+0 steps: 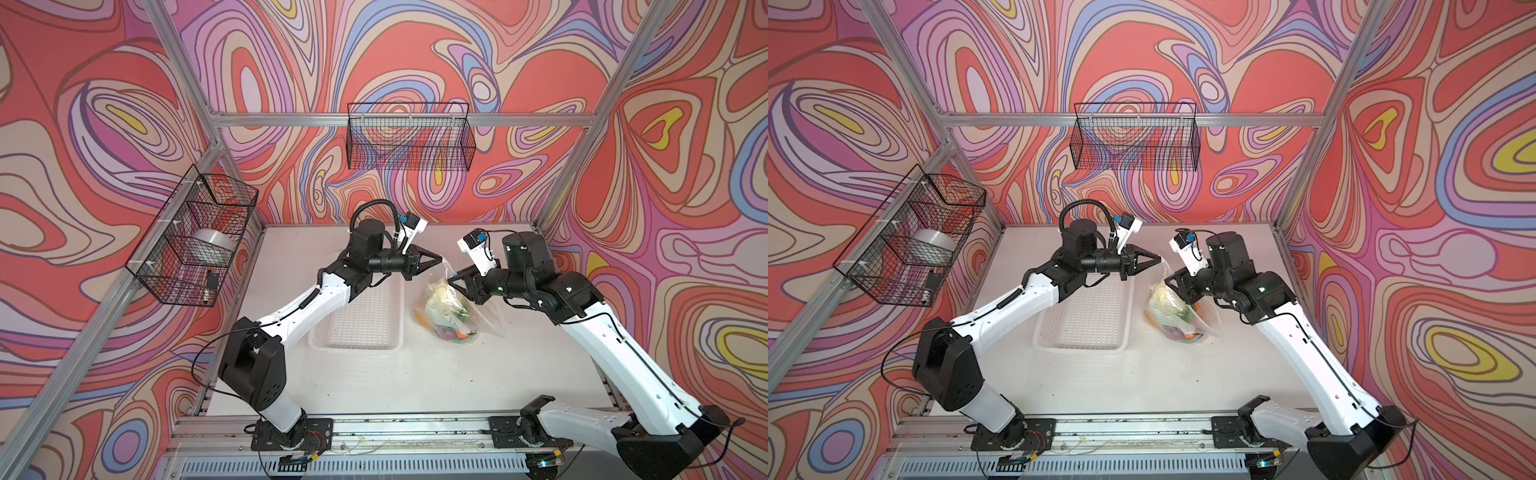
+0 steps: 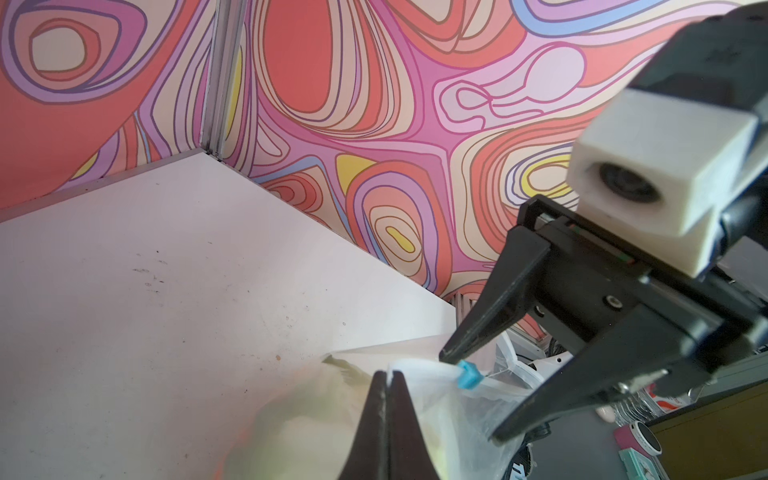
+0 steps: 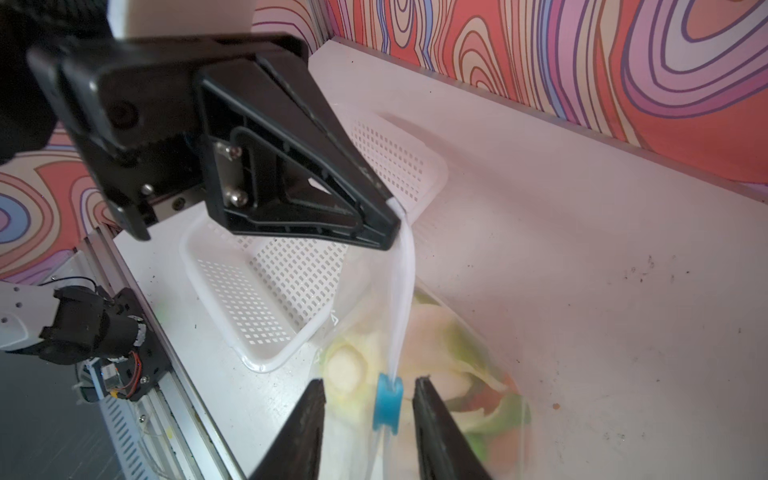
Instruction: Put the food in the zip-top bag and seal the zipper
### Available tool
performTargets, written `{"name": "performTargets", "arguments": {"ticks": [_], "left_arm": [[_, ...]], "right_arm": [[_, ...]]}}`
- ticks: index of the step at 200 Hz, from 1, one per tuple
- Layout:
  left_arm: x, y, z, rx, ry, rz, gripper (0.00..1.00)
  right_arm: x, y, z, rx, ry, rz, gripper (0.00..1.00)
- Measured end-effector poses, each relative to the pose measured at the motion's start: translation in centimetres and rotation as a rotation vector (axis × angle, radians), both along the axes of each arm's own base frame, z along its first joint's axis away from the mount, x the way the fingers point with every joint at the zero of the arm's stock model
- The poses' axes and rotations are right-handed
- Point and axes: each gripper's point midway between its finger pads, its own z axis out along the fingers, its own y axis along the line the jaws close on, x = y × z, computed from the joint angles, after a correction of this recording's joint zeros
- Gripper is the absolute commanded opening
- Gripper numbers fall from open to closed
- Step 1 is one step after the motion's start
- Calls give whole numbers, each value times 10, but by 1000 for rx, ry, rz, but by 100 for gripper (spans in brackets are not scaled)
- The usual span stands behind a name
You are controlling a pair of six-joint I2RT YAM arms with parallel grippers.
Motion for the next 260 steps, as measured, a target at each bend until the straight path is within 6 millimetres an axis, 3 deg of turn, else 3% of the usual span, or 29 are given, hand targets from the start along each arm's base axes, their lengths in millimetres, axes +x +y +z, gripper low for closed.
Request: {"name": "performTargets", "arguments": {"ticks": [24,83,145,260], "left_arm": [[0,1,2,-2,-5,4,0],[3,2,0,5,-9,29,0],[13,11,0,-5,45,84,0],[9,13,-5,17,83,76,0]], "right_arm": [[1,-1,-3,-4,4,-7,13],[2,-1,-2,2,2,-16,7],[8,0,1,9,-34,-21,8],[0,-6,-8,-1,-40,-34,11]]}}
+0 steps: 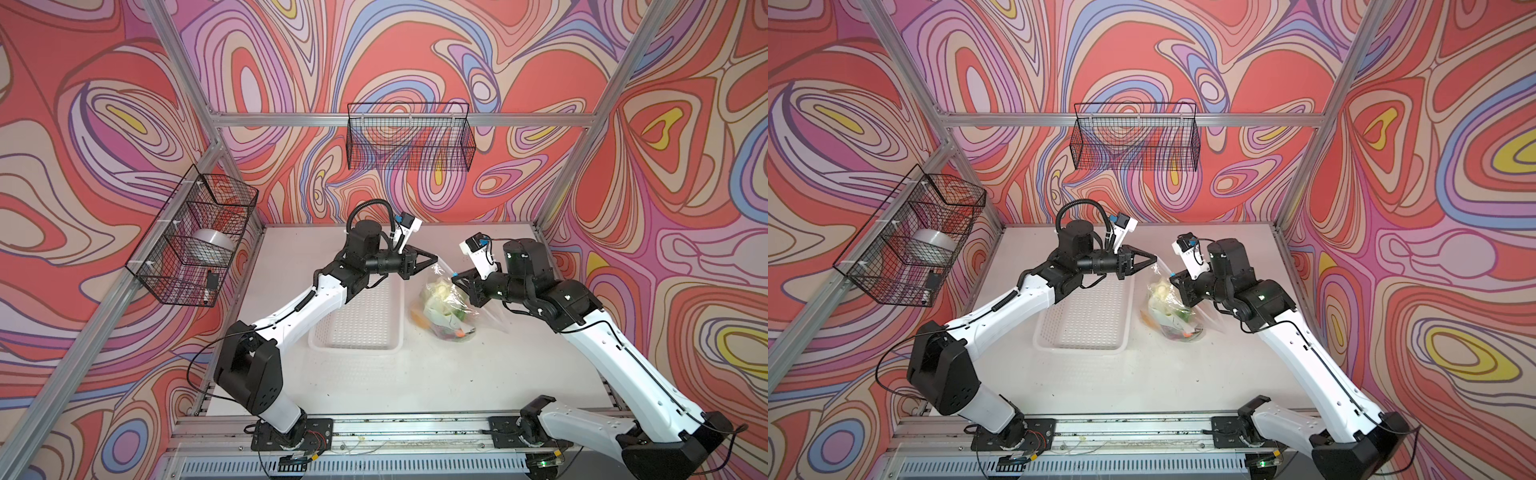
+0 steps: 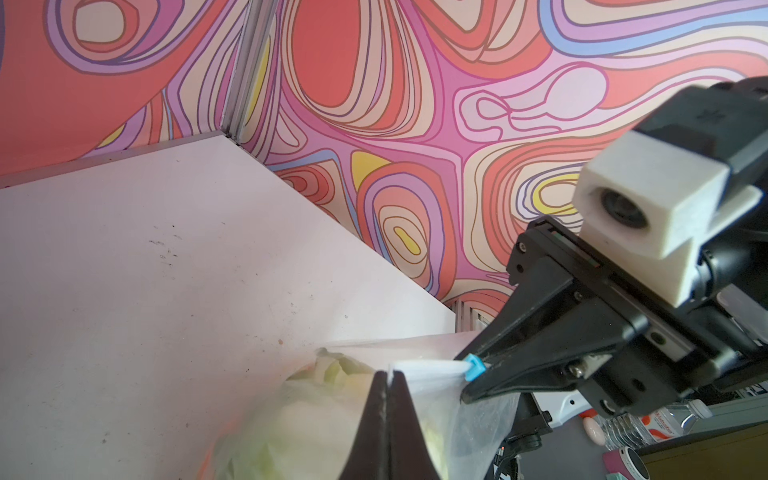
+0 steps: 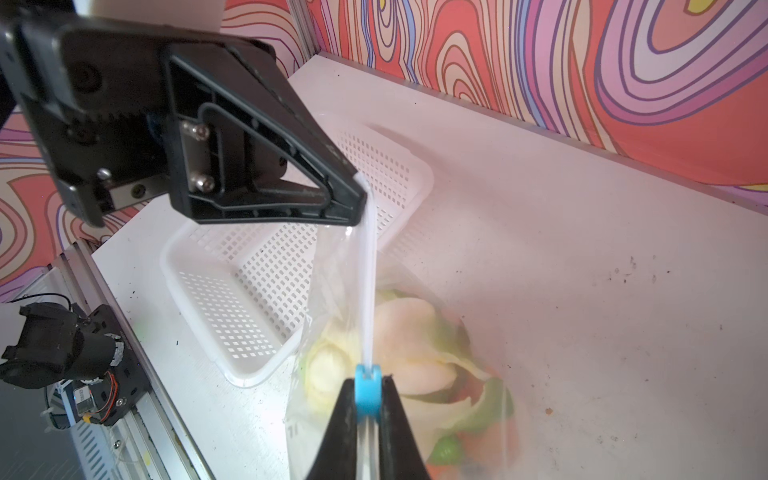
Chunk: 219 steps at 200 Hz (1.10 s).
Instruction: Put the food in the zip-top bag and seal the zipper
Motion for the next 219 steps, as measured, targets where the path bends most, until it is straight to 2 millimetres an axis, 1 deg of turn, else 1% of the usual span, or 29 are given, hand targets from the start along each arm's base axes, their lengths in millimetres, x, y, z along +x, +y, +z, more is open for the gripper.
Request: {"name": "performTargets", "arguments": {"ticks": [31,45,62,83,116,137,176,198,219], "left_arm": [[2,1,1,9,-1,9,0],[15,10,1,21,-12,64,0],[34,25,2,37,-24,138,0],[47,36,8,50,-47,193,0],[52,39,15,60,-80,220,0],[57,43,13,73,-87,247,0],[74,60,9,93,-83,326,0],[78,63,7,97,-81,340,0],[78,62,6,97,-80,337,0]], "right_arm": [[-5,-2,-2,-9,12,2,12],[-14,-7,-10,-31,50,0,13],[-23,-13,-14,-46,75,-2,13],[-31,-17,-18,-61,105,-3,13],[-35,-19,-23,-73,128,-4,14],[-38,-20,-26,-81,146,-5,14],[-49,-28,-38,-109,198,-13,15],[-56,-32,-41,-116,214,-21,15],[-58,-33,-41,-116,214,-26,16]]}}
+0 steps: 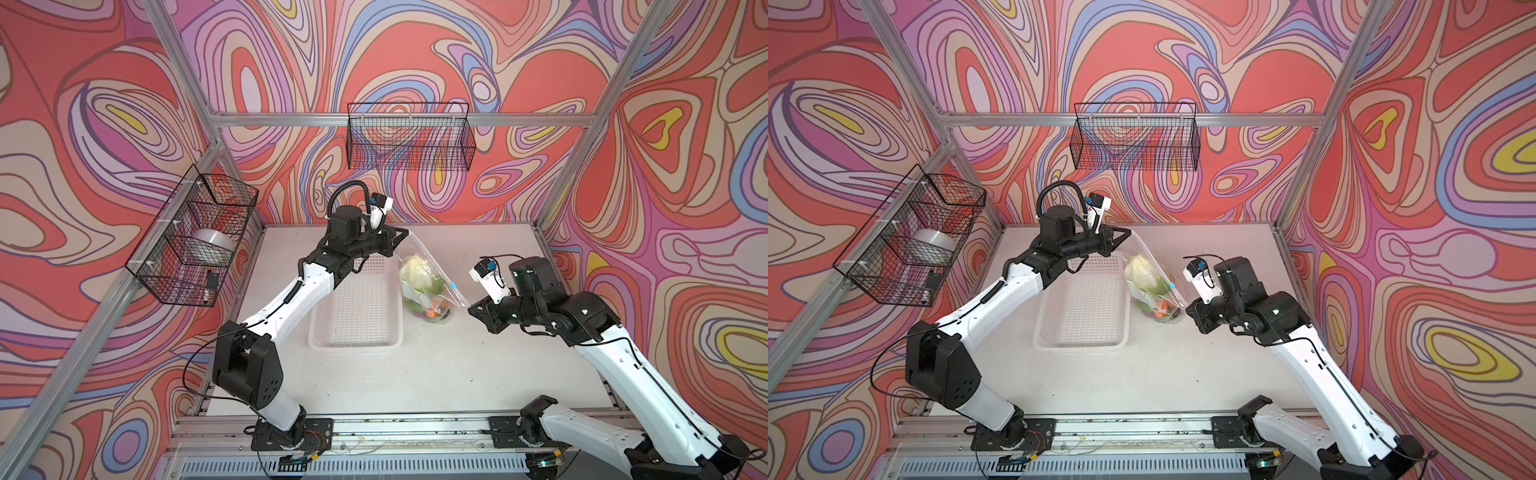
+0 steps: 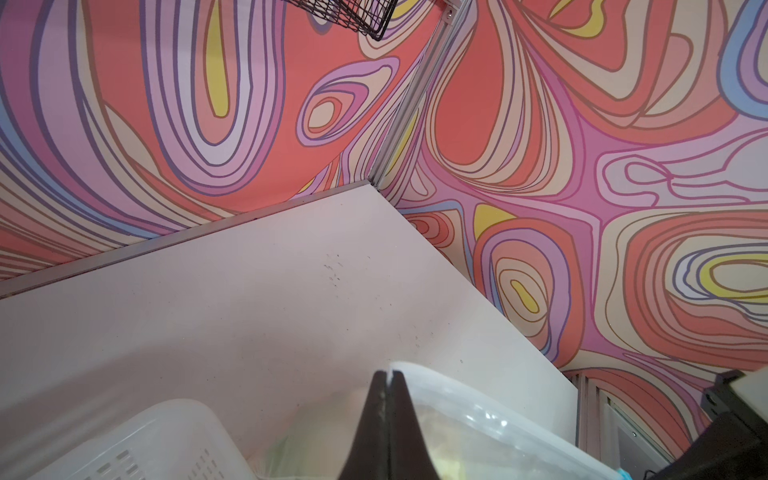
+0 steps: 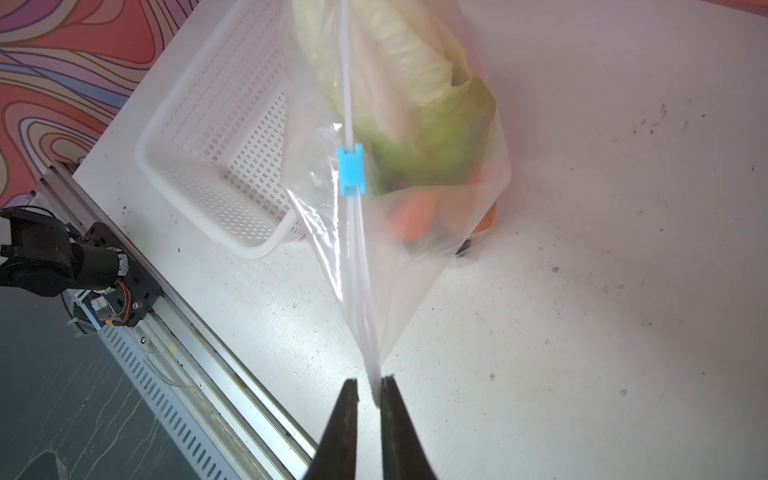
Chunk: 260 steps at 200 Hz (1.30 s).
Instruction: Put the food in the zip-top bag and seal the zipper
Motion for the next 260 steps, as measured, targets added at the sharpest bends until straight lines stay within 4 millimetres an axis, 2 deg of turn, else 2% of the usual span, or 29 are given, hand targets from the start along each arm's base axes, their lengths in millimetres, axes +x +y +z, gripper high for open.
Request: {"name": "performTargets", "arguments": {"ticks": [9,25,39,57,89,123,171,234,260], "left_arm": [[-1,-1,0,-2,2,-5,0],[-3,-3,0,-11,8,-23,0],[-5,-5,1,-21,13,-40,0],[-7,-8,2,-33,14,-62,0],[-10,-10,3,-42,14,-84,0],[-11,-10,4,-43,15,-90,0],[-11,-11,4,-44,14,-92,0],[-11,-11,4,-45,13,-93,0],[-11,-11,4,-44,13,-92,0]], "right_arm": [[0,0,0,0,-1,-1,21],[1,0,0,2,-2,-6,37],[4,1,4,7,-9,-8,48],[14,7,15,24,-48,-4,52],[37,19,28,52,-102,-1,49],[51,29,19,52,-85,14,37],[54,32,21,61,-102,28,22],[55,32,19,54,-110,36,23],[55,32,17,51,-106,37,18]]}}
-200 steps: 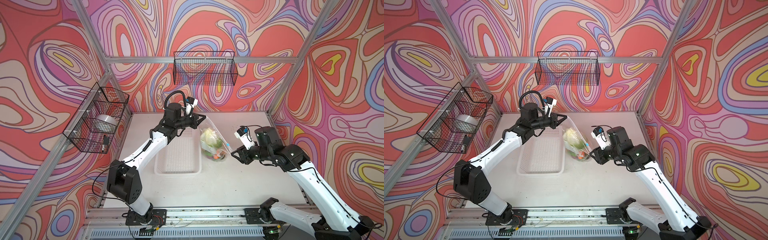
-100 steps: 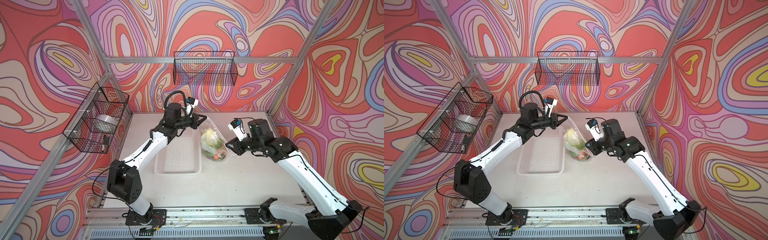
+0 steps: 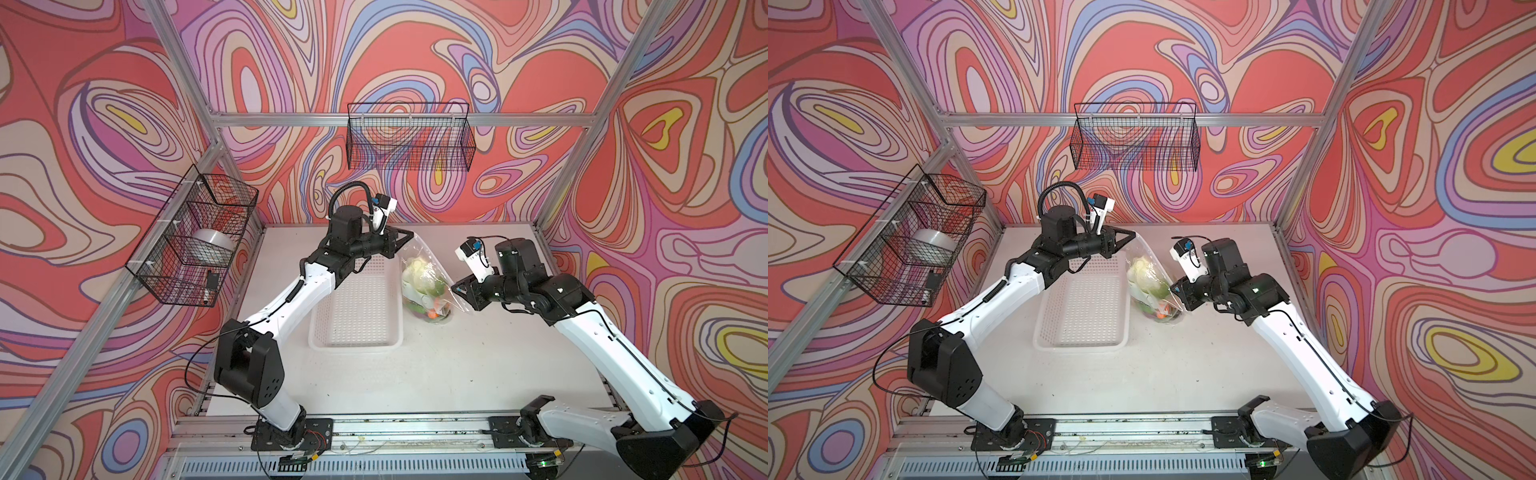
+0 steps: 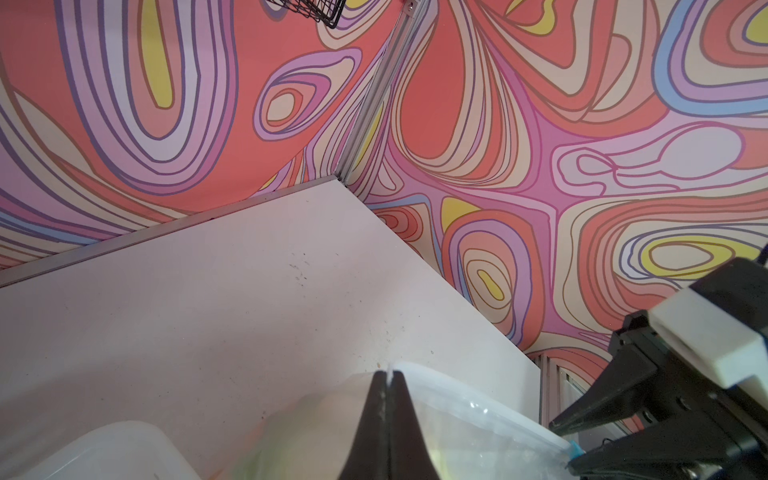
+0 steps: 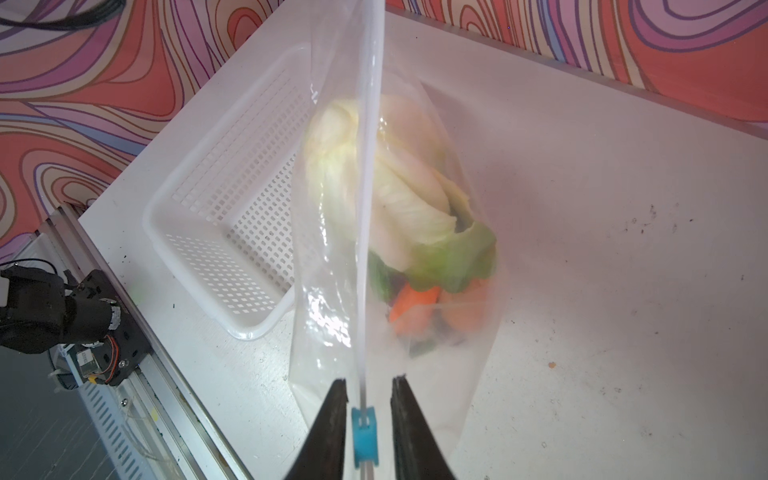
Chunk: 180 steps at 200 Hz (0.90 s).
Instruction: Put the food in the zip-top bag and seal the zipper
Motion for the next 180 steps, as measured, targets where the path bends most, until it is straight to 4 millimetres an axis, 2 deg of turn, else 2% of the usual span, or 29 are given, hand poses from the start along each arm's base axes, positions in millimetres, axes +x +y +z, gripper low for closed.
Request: {"name": "performTargets", "arguments": {"ticks": [17,180], "left_arm": [[0,0,0,0,0,0,0],[-5,-5,-3,5,9,-15,0]], "right_arm": [[0,-1,-1,-2,2,-2,9],[-16,-11,-9,-6,-1,-20,13]]}}
